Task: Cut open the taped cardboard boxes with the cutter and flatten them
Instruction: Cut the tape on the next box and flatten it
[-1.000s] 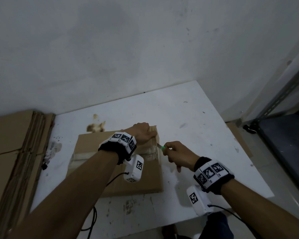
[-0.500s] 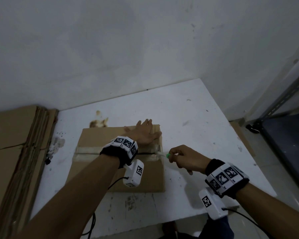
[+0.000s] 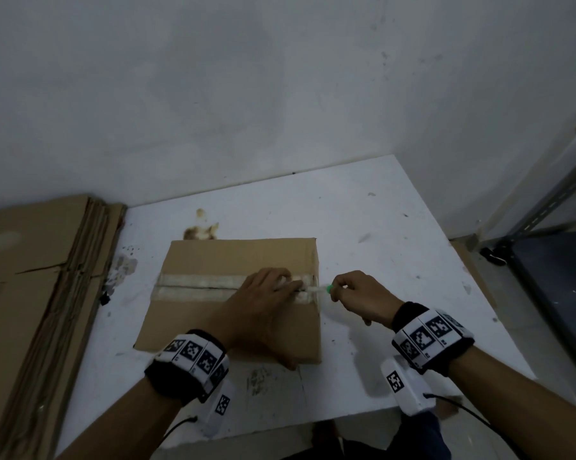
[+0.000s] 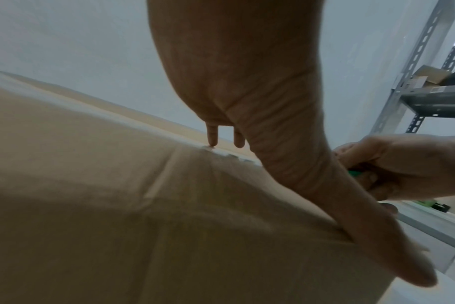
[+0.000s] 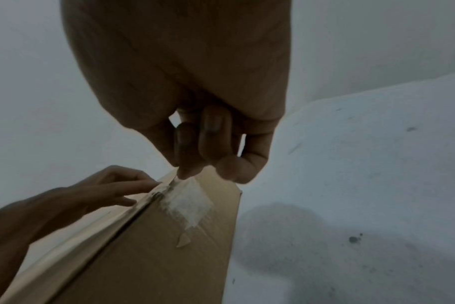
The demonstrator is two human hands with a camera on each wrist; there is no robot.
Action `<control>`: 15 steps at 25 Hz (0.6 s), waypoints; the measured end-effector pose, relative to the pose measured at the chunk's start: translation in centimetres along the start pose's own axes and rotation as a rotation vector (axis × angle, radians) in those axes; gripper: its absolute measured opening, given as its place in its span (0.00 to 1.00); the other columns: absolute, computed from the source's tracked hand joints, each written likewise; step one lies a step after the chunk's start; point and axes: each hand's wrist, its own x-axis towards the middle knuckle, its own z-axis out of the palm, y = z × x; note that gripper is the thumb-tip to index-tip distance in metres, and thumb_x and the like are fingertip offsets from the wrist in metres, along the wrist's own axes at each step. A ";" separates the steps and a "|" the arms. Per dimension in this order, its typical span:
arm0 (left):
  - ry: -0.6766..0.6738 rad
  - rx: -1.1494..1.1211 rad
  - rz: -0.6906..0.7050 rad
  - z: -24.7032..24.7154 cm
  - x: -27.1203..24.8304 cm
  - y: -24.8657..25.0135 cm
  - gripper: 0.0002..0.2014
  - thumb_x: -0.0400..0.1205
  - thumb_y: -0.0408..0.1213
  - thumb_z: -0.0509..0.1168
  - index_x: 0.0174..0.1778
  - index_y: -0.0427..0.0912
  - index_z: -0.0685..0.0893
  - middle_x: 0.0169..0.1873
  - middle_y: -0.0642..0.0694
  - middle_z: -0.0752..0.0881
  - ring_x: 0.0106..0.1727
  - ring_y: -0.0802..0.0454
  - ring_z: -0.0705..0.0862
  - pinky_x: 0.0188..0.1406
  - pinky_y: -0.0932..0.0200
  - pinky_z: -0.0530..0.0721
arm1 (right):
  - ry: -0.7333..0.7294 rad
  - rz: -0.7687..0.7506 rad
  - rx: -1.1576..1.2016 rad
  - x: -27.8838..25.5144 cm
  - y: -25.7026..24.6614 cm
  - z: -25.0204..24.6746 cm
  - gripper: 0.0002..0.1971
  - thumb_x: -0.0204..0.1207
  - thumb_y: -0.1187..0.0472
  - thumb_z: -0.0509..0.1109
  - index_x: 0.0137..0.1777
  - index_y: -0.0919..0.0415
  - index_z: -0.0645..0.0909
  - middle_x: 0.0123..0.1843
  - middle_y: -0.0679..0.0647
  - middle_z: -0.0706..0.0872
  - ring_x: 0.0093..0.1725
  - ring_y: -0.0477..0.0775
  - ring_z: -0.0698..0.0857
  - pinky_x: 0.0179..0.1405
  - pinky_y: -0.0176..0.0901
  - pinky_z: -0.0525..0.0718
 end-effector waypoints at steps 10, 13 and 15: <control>-0.121 0.009 -0.125 -1.3 0.9 1.9 0.58 0.53 0.72 0.80 0.73 0.49 0.64 0.63 0.50 0.66 0.63 0.51 0.65 0.66 0.47 0.70 | 0.026 -0.018 -0.026 -1.6 1.1 1.6 0.14 0.85 0.57 0.59 0.44 0.64 0.80 0.28 0.53 0.74 0.22 0.51 0.68 0.18 0.40 0.72; -0.088 0.012 -0.119 -1.5 0.8 1.4 0.55 0.57 0.69 0.81 0.73 0.46 0.62 0.63 0.48 0.66 0.64 0.50 0.65 0.66 0.43 0.71 | -0.118 -0.004 0.042 -2.4 1.2 2.0 0.12 0.84 0.62 0.58 0.43 0.64 0.81 0.29 0.54 0.73 0.22 0.51 0.69 0.18 0.41 0.73; -0.020 0.085 -0.115 -2.0 1.2 0.8 0.53 0.61 0.67 0.79 0.72 0.46 0.59 0.64 0.46 0.65 0.65 0.47 0.65 0.68 0.37 0.70 | -0.282 -0.003 0.014 -3.6 1.3 3.1 0.11 0.82 0.65 0.58 0.44 0.64 0.82 0.30 0.55 0.74 0.22 0.49 0.70 0.19 0.41 0.75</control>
